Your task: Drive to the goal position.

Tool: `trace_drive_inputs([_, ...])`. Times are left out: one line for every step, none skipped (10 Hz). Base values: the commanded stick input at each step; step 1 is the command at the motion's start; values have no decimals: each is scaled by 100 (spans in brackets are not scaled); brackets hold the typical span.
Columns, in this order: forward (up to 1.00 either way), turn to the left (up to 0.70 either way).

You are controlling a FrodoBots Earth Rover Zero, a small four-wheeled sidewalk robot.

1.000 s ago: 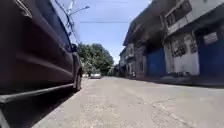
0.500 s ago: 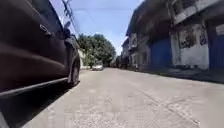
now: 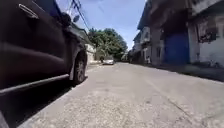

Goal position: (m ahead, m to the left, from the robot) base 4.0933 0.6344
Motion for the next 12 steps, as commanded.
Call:
trace_drive_inputs([100,19])
trace_drive_inputs([100,26])
trace_drive_inputs([100,20])
trace_drive_inputs([100,10])
trace_drive_inputs([99,3])
trace_drive_inputs([97,2])
trace_drive_inputs([95,0])
trace_drive_inputs([96,0])
trace_drive_inputs([98,0])
trace_drive_inputs([100,0])
trace_drive_inputs([100,2])
trace_drive_inputs([100,2])
